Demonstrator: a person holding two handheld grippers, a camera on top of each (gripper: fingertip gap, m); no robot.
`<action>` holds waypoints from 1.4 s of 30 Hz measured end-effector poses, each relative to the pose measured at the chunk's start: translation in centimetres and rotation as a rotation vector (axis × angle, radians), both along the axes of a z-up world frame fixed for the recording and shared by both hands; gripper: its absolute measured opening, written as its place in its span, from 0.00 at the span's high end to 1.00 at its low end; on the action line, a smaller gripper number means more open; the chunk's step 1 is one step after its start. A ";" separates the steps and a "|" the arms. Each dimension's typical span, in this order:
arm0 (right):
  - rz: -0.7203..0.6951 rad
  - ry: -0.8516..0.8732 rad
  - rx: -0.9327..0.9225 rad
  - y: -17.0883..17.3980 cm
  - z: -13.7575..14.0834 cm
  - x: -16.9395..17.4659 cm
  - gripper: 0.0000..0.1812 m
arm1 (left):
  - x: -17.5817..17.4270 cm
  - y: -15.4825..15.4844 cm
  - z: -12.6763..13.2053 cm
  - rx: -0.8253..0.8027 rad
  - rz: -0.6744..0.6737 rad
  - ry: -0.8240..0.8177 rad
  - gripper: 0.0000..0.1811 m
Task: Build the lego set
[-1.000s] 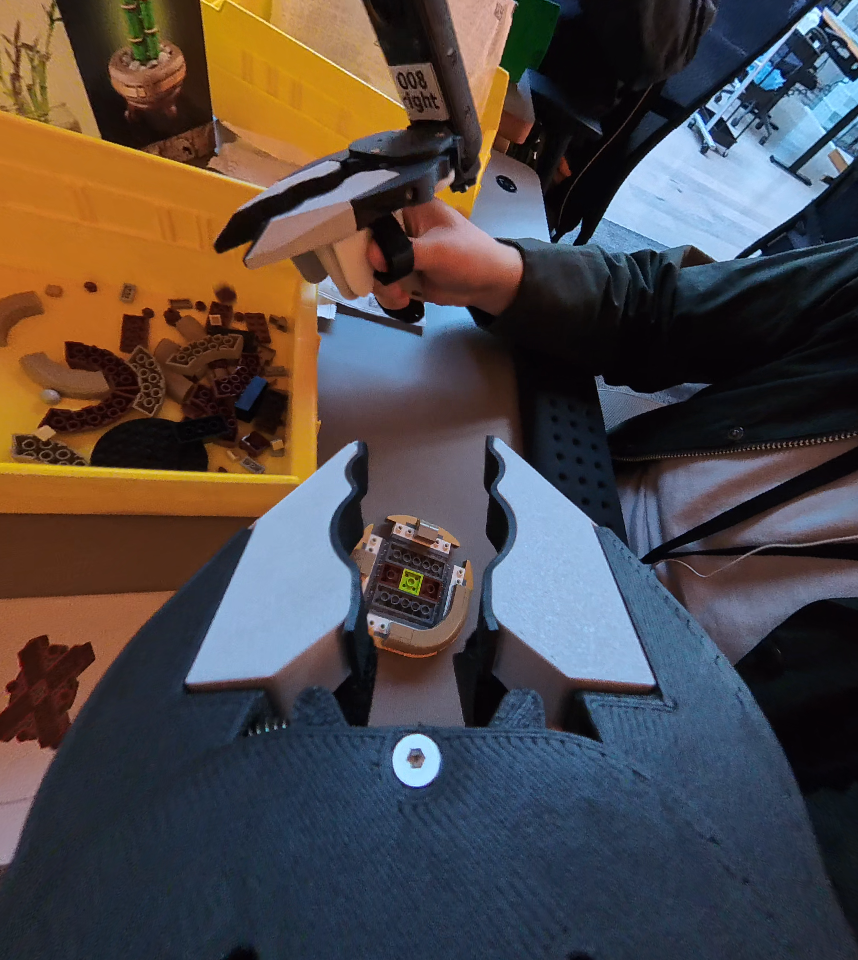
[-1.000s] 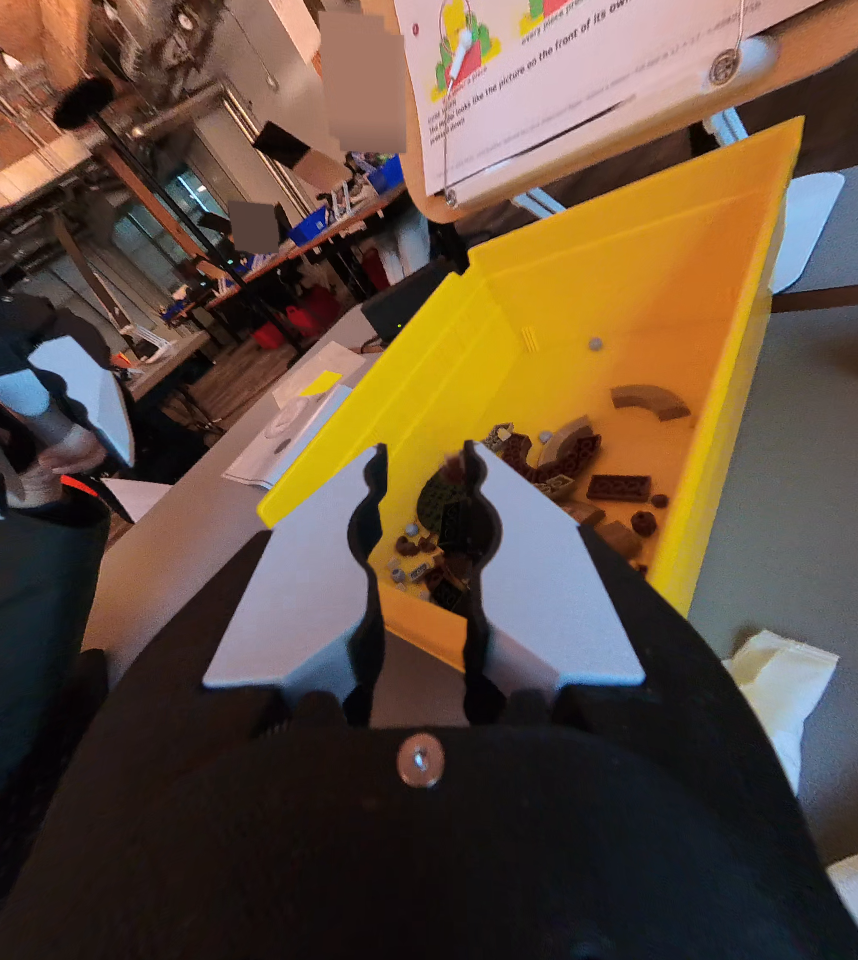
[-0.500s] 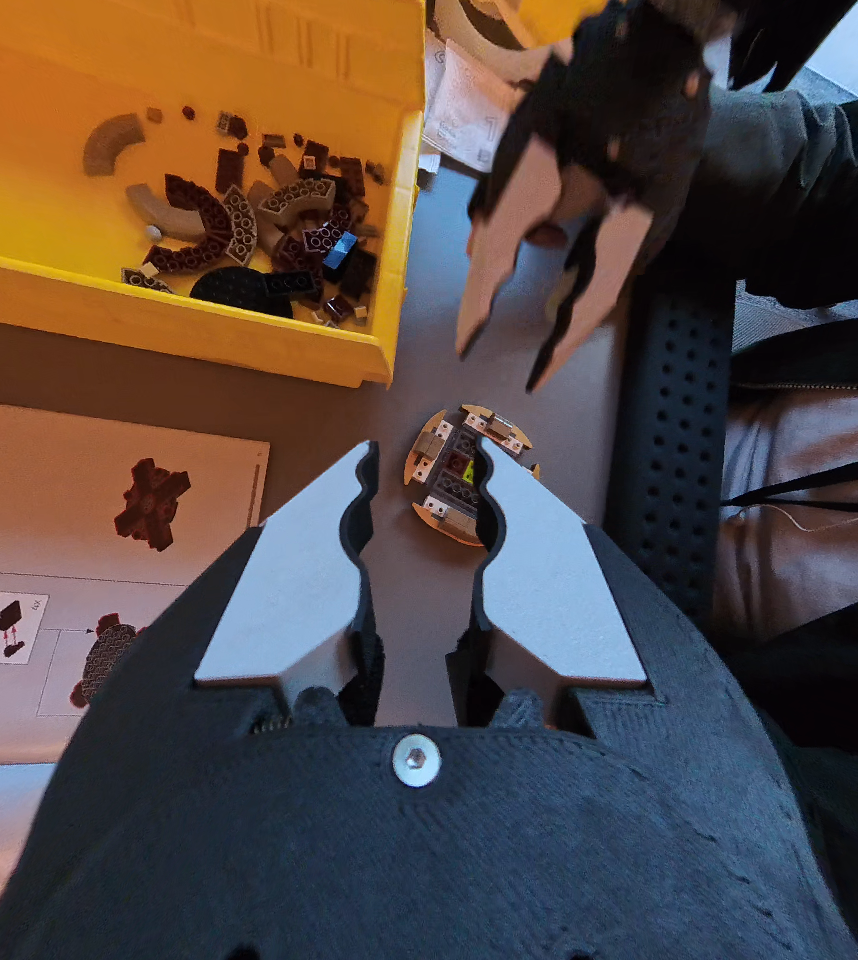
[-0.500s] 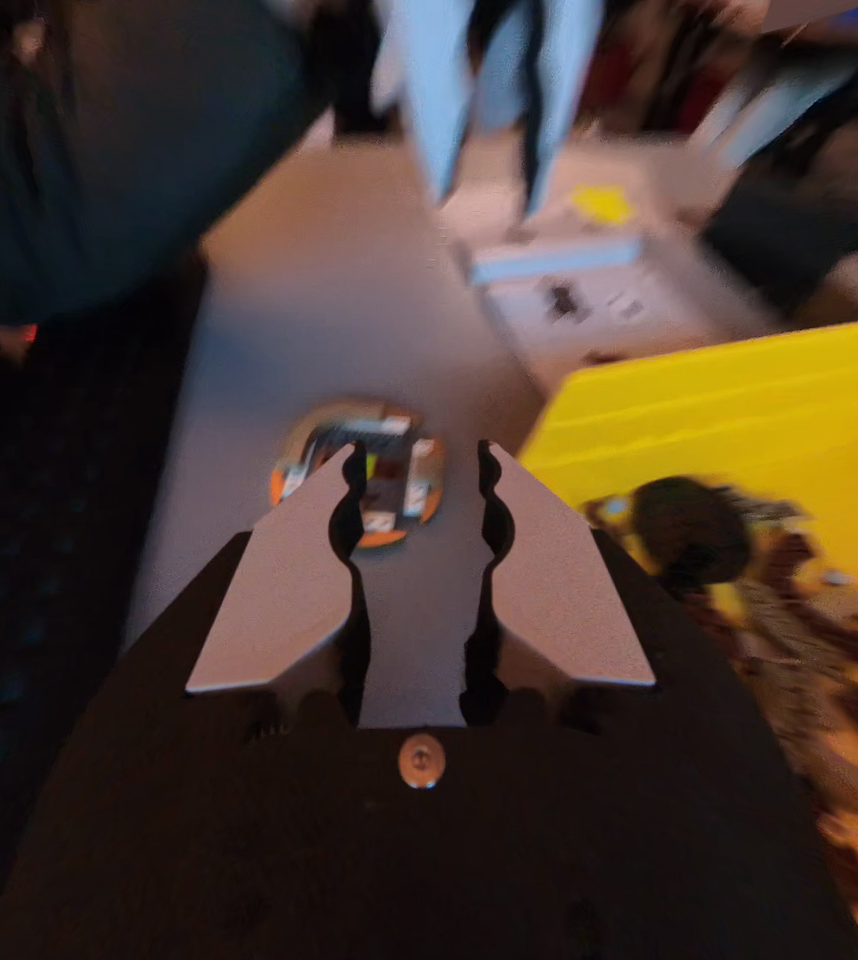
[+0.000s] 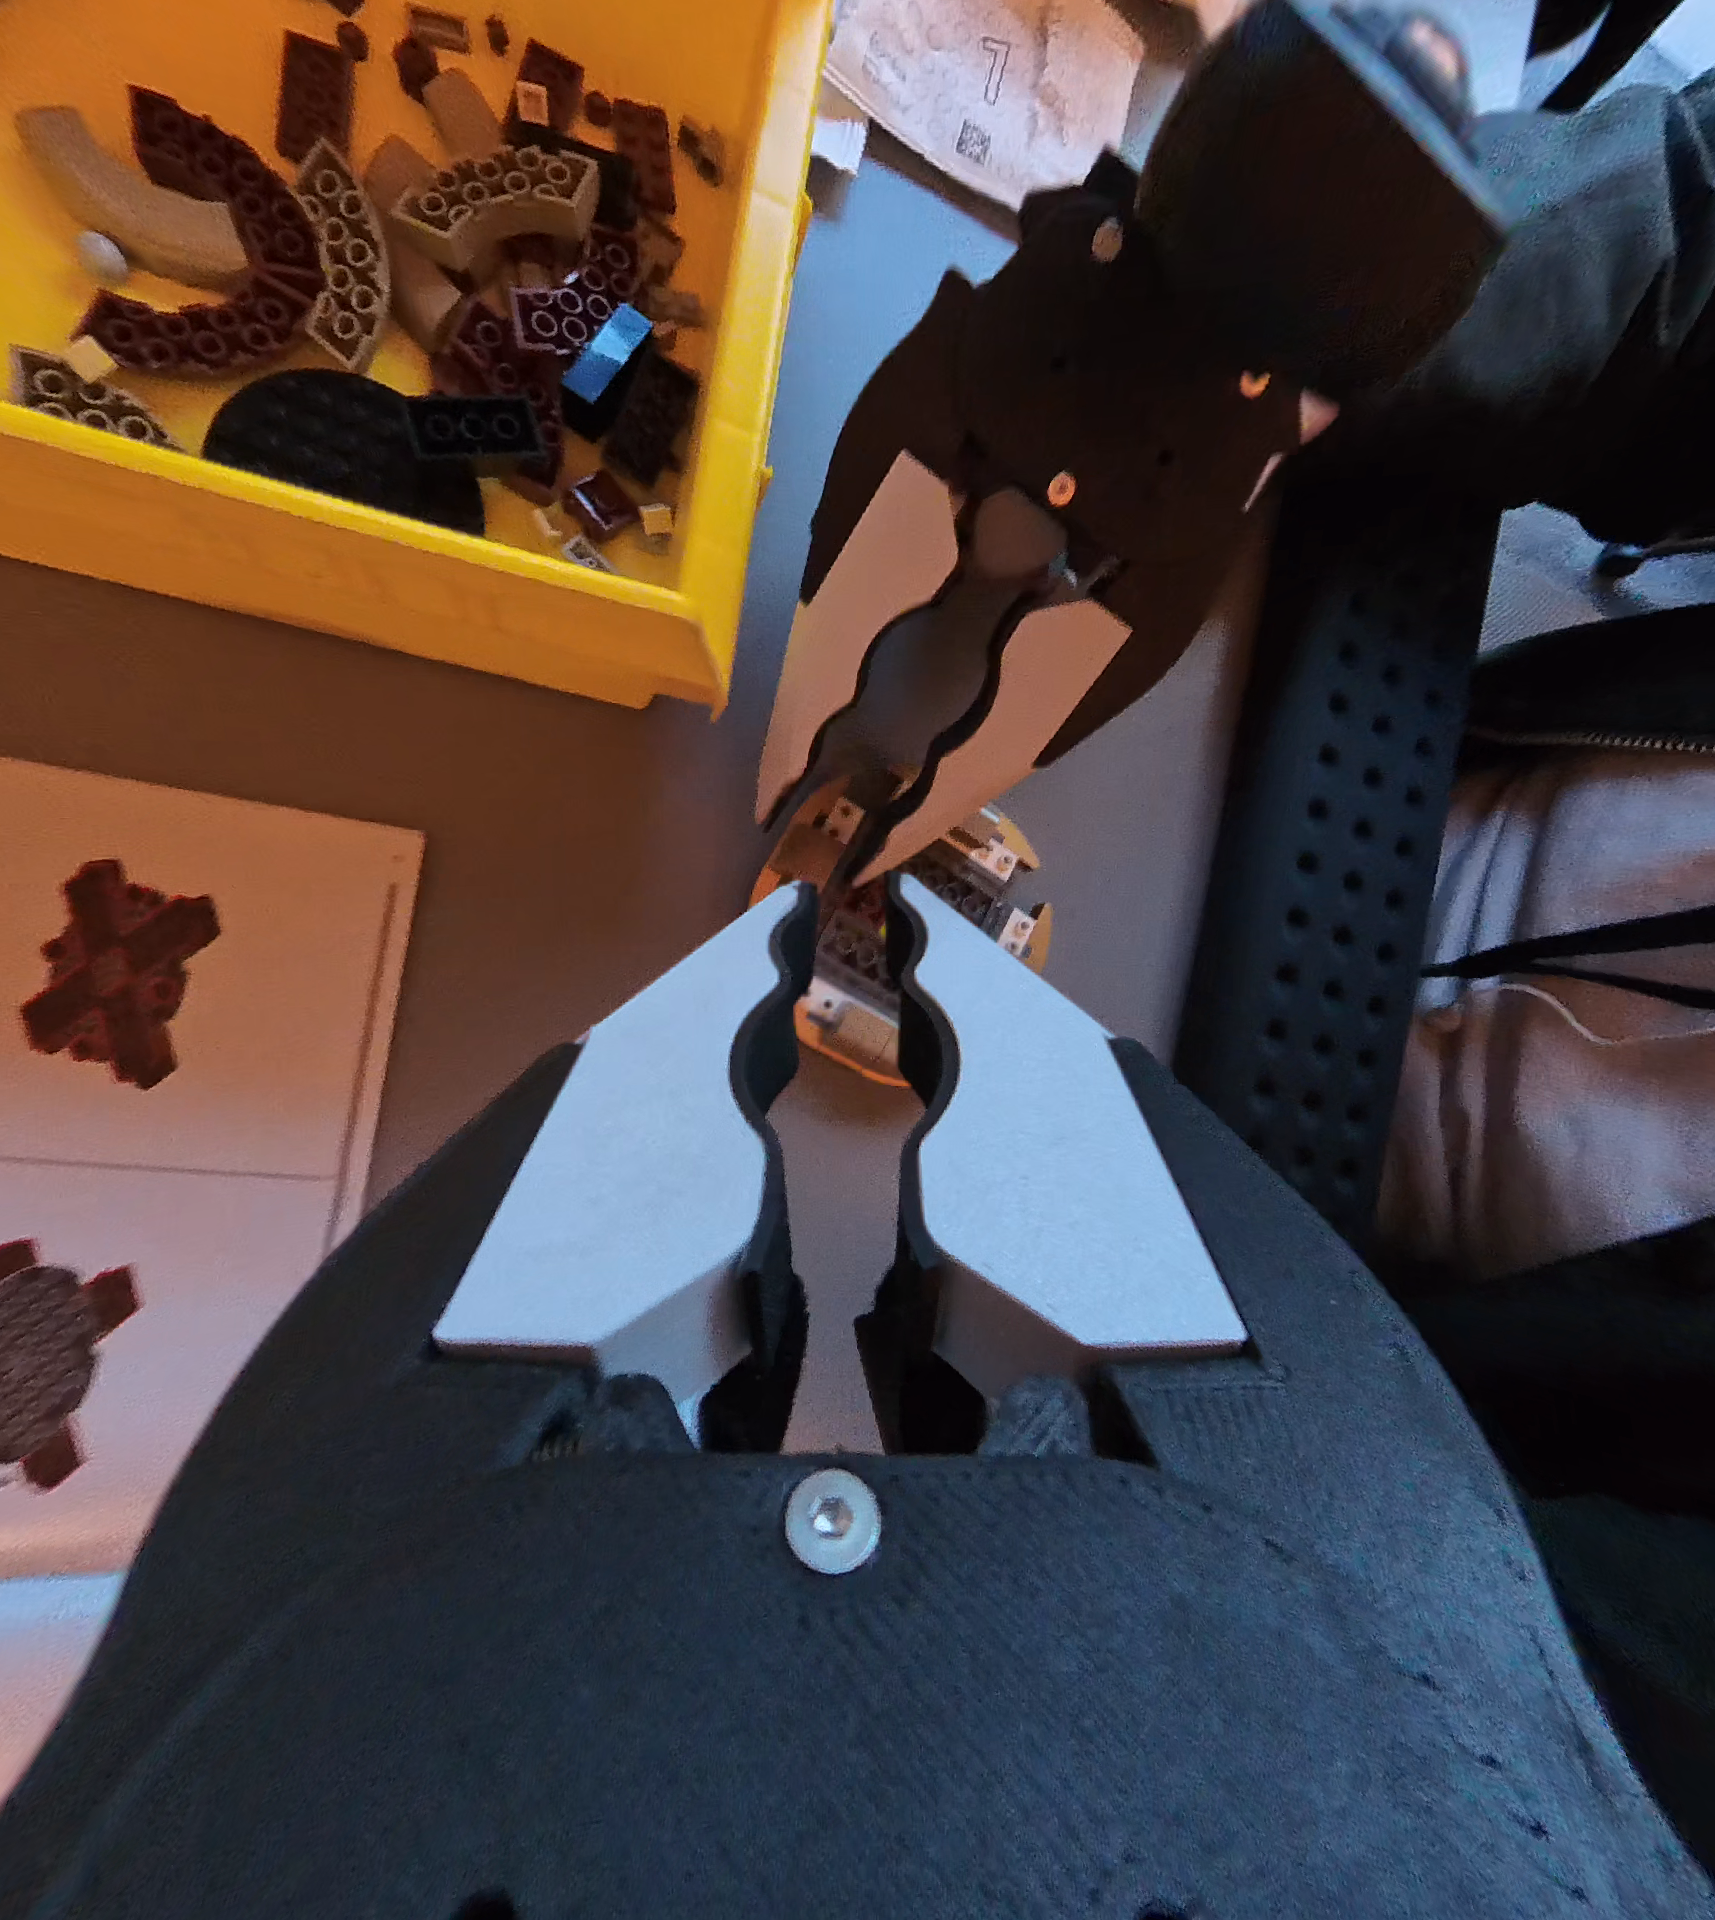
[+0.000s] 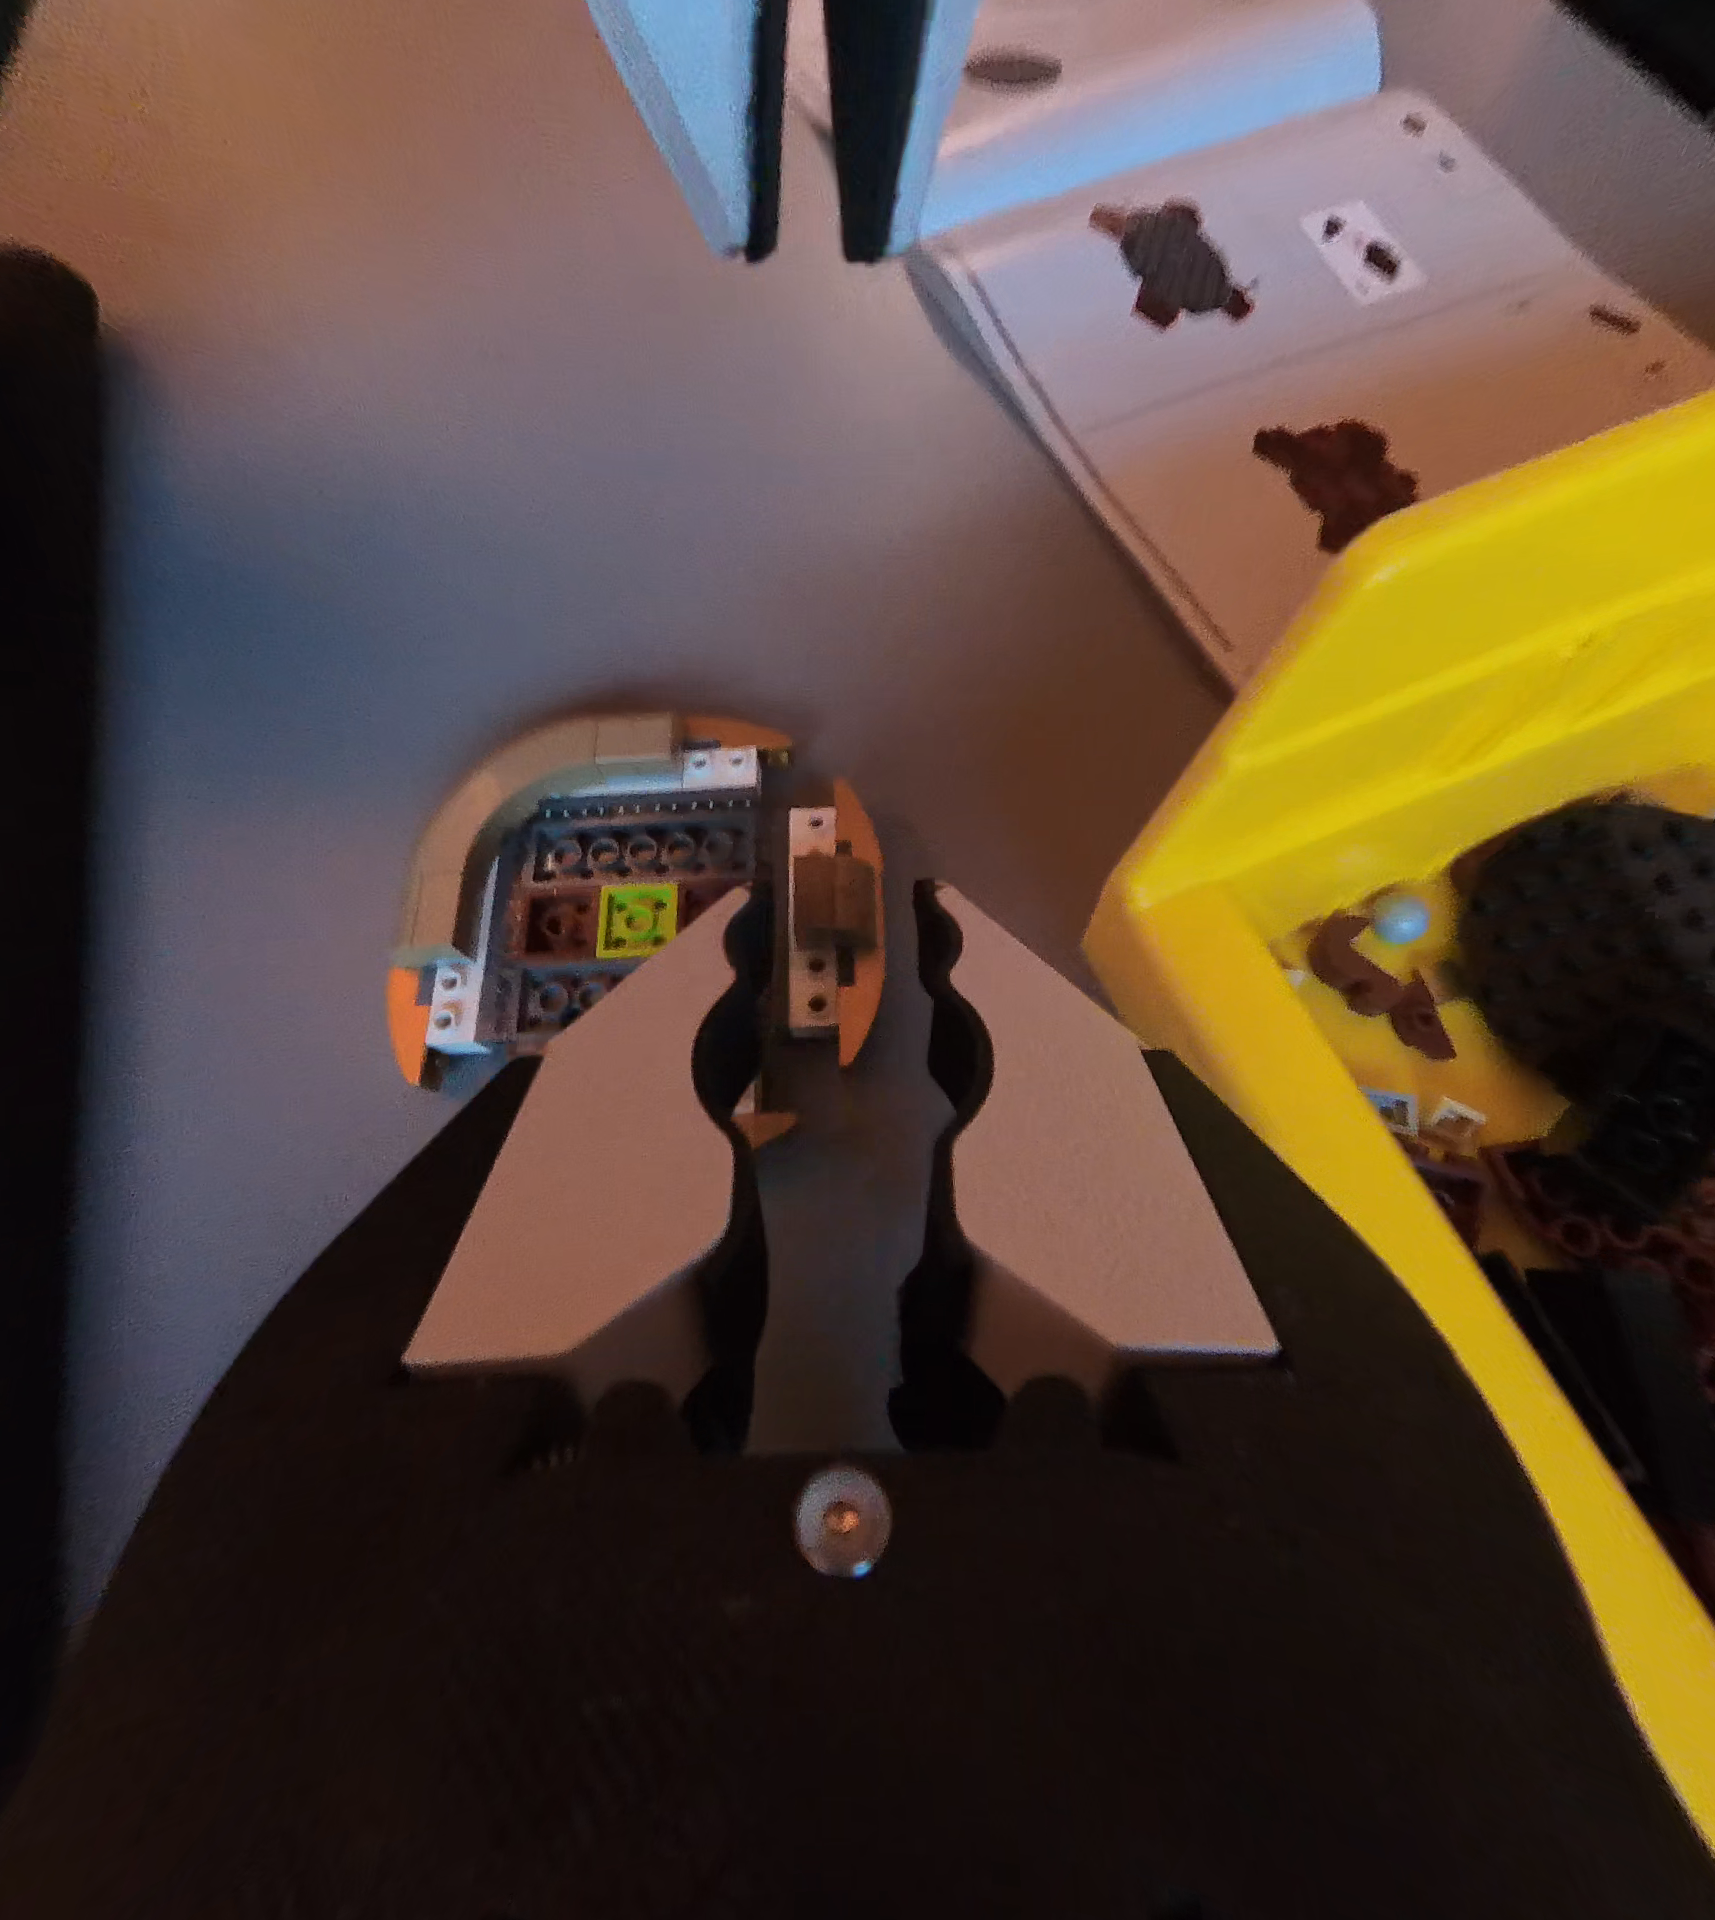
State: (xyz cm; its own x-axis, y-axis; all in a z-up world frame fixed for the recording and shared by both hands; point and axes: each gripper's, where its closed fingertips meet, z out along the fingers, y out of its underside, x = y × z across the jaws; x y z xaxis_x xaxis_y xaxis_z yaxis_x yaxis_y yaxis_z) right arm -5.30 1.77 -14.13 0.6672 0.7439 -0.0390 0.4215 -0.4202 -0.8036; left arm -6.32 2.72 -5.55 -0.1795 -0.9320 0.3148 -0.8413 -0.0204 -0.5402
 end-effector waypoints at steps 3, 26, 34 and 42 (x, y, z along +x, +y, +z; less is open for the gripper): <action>-0.016 -0.020 -0.044 -0.1 -0.7 0.0 0.92 | 0.4 -0.9 -1.0 -0.061 0.055 -0.024 0.92; 0.209 -0.035 -0.087 -4.5 0.8 -1.0 0.86 | -0.3 -3.9 -6.5 -0.025 0.092 -0.143 0.69; 0.268 -0.105 -0.015 -4.2 -0.7 -1.2 0.86 | 0.5 -5.2 -9.7 0.205 -0.070 -0.119 0.66; 0.301 -0.085 -0.026 -4.1 -0.8 -1.3 0.92 | 0.4 -4.9 -9.8 0.286 -0.093 -0.189 0.69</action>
State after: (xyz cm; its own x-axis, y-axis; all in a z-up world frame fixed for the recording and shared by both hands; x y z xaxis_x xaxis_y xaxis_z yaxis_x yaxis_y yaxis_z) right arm -6.59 -2.35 -14.93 0.4192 0.9078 -0.0145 0.5948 -0.2867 -0.7510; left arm -5.88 -2.17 -15.34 -0.2979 -0.9546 -0.0034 -0.7170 0.2261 -0.6594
